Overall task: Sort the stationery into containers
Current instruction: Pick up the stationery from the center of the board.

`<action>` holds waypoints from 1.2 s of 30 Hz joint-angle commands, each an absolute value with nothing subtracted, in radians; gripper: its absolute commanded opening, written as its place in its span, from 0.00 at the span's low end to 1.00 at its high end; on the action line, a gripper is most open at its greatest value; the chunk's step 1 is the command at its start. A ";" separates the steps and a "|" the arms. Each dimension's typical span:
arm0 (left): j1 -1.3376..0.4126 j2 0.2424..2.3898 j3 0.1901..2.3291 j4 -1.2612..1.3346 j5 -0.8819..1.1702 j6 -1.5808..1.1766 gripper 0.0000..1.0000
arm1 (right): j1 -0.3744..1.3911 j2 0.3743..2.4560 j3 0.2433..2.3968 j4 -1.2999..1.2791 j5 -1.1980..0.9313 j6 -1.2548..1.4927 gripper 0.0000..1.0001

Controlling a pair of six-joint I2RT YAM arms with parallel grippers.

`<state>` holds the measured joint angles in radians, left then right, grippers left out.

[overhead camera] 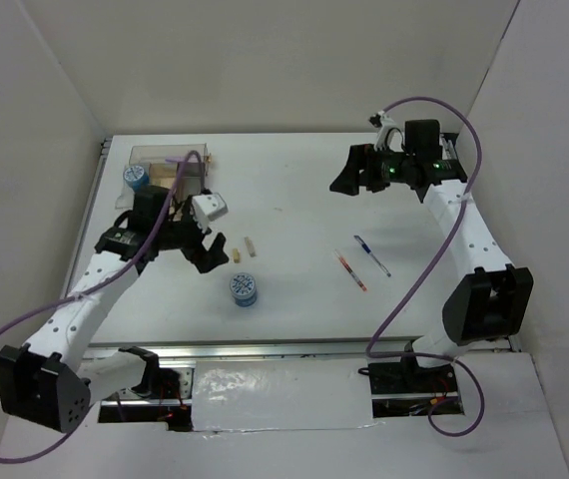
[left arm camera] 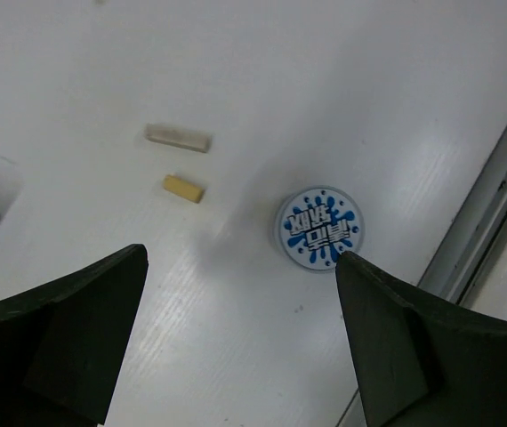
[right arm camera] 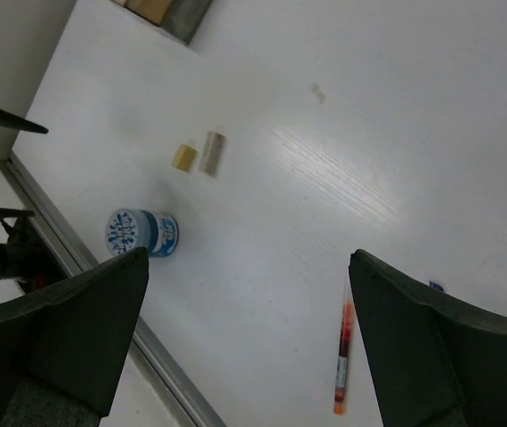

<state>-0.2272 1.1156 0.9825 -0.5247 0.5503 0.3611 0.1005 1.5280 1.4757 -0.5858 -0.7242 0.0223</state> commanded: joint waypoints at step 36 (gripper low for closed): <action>-0.606 1.460 0.976 -0.489 0.160 0.281 0.93 | -0.080 1.356 1.275 -0.578 -0.788 -0.017 1.00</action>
<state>-0.6041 1.4796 0.9596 -0.4797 0.1867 0.2825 -0.0727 1.3491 1.2705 -0.6064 -0.7631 -0.0196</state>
